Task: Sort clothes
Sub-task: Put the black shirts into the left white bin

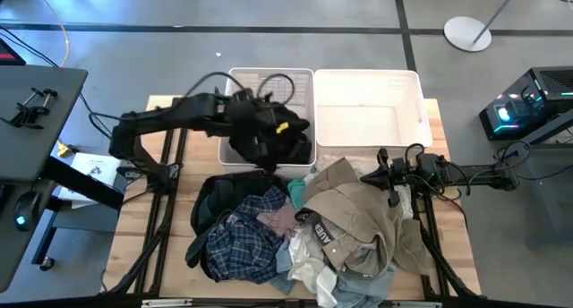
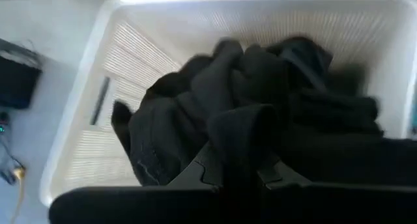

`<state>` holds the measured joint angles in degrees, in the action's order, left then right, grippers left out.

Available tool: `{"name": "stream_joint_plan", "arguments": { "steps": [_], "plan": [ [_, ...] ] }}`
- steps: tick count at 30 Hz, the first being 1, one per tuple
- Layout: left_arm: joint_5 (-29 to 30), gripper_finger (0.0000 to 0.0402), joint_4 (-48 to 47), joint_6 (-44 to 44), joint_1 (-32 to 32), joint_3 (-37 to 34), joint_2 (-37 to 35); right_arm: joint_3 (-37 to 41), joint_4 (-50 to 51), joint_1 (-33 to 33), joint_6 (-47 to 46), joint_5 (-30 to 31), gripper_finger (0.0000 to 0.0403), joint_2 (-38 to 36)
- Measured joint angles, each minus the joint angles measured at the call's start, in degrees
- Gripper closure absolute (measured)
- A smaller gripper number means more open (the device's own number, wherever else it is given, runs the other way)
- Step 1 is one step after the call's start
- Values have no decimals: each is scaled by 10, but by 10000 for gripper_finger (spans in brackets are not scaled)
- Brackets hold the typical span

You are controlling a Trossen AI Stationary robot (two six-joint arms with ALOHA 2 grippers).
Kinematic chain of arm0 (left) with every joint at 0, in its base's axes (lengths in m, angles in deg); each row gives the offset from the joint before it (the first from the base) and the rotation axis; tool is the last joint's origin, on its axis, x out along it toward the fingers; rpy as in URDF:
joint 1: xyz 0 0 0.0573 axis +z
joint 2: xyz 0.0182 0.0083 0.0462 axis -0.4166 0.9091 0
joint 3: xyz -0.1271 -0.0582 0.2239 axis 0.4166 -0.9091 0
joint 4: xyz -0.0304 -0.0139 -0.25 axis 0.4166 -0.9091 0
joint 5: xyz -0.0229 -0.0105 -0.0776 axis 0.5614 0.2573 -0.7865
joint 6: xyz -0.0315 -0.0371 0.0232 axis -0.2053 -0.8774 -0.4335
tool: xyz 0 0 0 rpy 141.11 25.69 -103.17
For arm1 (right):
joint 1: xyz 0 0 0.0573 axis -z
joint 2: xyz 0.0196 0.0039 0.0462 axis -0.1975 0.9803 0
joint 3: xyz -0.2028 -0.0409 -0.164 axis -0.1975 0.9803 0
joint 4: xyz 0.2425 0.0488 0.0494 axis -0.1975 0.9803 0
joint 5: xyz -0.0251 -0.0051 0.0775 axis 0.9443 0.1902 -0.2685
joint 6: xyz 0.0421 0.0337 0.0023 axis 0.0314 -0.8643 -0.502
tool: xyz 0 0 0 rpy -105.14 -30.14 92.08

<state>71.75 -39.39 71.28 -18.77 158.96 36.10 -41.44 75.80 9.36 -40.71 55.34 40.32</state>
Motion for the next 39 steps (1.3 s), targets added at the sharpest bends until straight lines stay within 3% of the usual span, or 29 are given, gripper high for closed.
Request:
{"name": "stream_joint_plan", "arguments": {
  "steps": [8,15,25,34,39],
  "plan": [
    [-43,397,119,-50,70,-145,11,0,0,0,0,0,402,-1],
    [-44,397,236,-56,123,-242,12,0,0,0,0,0,402,0],
    [-42,397,378,-43,138,-361,12,0,0,0,0,0,402,0],
    [-31,394,420,-51,138,-411,11,0,0,0,0,0,402,0],
    [-44,351,433,-50,138,-411,11,0,0,0,0,0,402,0]
  ]
}}
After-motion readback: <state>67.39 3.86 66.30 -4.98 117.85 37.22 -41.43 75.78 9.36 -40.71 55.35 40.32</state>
